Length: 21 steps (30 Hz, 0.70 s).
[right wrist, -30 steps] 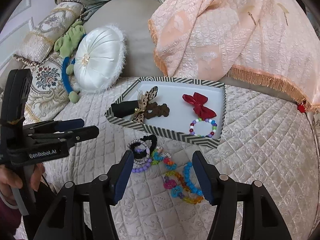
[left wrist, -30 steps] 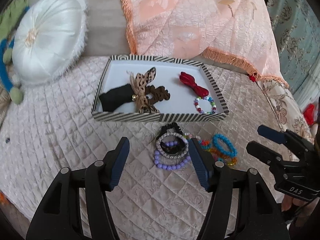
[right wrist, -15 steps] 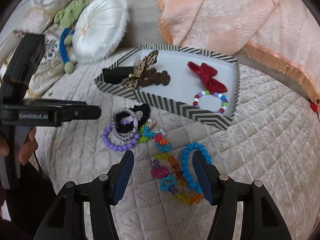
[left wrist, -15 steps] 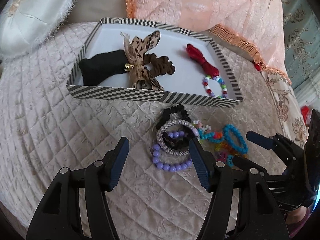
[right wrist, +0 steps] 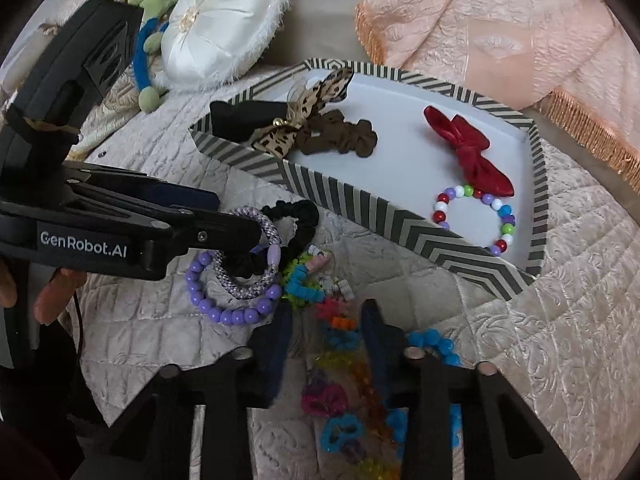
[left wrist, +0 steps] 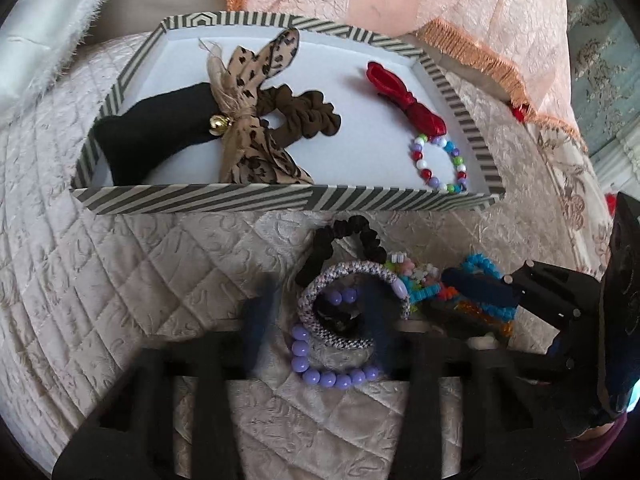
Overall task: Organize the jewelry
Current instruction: 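Grasp silver hair tie with left tool while right tool grasps beaded bracelet, then place silver hair tie in tray with left tool while right tool releases bracelet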
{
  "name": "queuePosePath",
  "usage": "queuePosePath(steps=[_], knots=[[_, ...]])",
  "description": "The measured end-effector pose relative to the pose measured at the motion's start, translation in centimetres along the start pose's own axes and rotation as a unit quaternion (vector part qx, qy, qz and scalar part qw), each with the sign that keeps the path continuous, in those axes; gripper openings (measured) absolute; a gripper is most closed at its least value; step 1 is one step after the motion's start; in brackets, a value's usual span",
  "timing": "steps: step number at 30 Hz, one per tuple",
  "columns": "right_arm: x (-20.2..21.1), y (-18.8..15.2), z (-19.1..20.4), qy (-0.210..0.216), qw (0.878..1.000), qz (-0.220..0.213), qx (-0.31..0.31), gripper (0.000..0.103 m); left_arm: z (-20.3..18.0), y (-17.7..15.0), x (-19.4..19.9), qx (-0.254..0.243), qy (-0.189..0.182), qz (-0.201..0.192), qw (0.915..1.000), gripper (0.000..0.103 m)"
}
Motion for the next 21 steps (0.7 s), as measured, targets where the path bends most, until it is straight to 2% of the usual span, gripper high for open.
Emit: queuePosePath(steps=[1, 4, 12, 18, 19, 21], knots=[[0.0, 0.0, -0.1, 0.003, 1.0, 0.0, -0.003, 0.016, 0.0, 0.0, 0.1, 0.0, 0.003, -0.003, 1.0, 0.016], [0.9, 0.0, -0.4, 0.006, 1.0, -0.014, -0.019, 0.01, -0.1, 0.1, 1.0, 0.003, -0.003, -0.014, 0.9999, 0.01], [5.7, 0.9, -1.1, 0.018, 0.997, -0.06, -0.047, 0.01, -2.7, 1.1, 5.8, -0.024, -0.009, -0.061, 0.9978, 0.007], [8.9, 2.3, -0.8, 0.016, 0.995, -0.09, -0.046, 0.01, -3.6, 1.5, 7.6, -0.033, -0.005, -0.074, 0.9967, 0.007], [9.3, 2.4, -0.7, 0.014, 0.994, -0.094, -0.045, 0.01, -3.5, 1.4, 7.6, -0.03, -0.003, -0.074, 0.9968, 0.009], [10.1, 2.6, -0.7, 0.011, 0.994, -0.1, -0.045, 0.01, -3.2, 1.1, 6.9, -0.026, 0.006, -0.066, 0.9975, 0.029]])
Point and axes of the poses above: each gripper's, at about its wrist camera, not at the fingertips, and x roughly against the way its jaws point, z to its left, y to its top, the point moved 4 cm from there along -x, roughly the way its jaws point, and after that the axes turned 8 degrees about -y, right-handed, at the moved point
